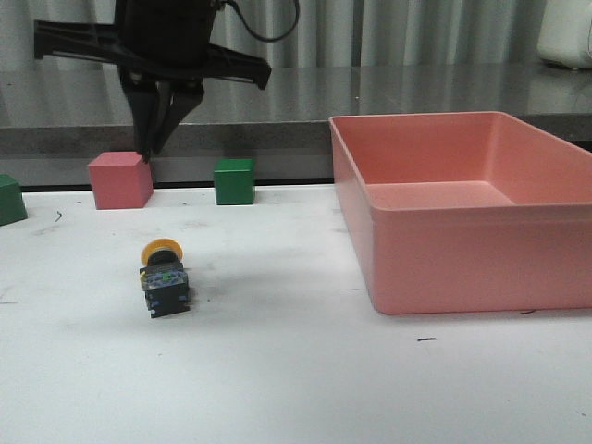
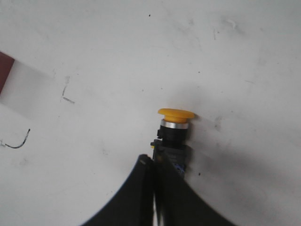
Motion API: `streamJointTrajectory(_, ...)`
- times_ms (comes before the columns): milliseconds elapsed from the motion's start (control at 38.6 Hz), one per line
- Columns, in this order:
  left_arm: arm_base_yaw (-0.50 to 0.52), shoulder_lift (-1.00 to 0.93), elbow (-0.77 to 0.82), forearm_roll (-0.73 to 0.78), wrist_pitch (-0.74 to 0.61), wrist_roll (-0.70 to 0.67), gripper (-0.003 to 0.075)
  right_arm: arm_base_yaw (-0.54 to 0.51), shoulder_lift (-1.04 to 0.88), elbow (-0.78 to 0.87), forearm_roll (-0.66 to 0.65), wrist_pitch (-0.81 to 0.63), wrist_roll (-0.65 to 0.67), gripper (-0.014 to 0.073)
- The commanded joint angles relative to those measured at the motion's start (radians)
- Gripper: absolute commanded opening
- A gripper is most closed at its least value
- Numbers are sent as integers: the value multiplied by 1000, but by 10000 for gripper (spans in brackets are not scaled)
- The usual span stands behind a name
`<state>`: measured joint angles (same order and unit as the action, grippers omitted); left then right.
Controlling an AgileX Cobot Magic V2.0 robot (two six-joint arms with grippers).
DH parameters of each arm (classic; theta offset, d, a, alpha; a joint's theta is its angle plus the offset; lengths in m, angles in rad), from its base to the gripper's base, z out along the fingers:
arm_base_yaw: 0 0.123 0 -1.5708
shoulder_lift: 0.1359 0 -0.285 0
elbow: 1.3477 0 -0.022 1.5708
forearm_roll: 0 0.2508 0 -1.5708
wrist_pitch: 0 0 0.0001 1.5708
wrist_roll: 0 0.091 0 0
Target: Place and stand button with both arms
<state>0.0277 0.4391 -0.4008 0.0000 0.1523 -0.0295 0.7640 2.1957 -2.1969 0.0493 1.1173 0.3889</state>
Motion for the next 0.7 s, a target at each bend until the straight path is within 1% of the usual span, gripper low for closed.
streamJointTrajectory(0,1,12,-37,0,-75,-9,564,-15,-103,-33,-33,20,-13,-64)
streamJointTrajectory(129,1,12,-37,0,-75,-9,564,-64,-149,-33,-33,101,-48,-65)
streamJointTrajectory(311,1,12,-37,0,-75,-9,564,-175,-214,-30,-33,205,-130,-65)
streamJointTrajectory(414,1,12,-37,0,-75,-9,564,-236,-254,-11,-30,225,-142,-65)
streamJointTrajectory(544,1,12,-37,0,-75,-9,564,-313,-330,82,-30,223,-153,-65)
streamJointTrajectory(647,1,12,-37,0,-75,-9,564,-374,-411,198,-31,205,-173,-65)
streamJointTrajectory(673,1,12,-37,0,-75,-9,564,-398,-436,248,-31,188,-177,-65)
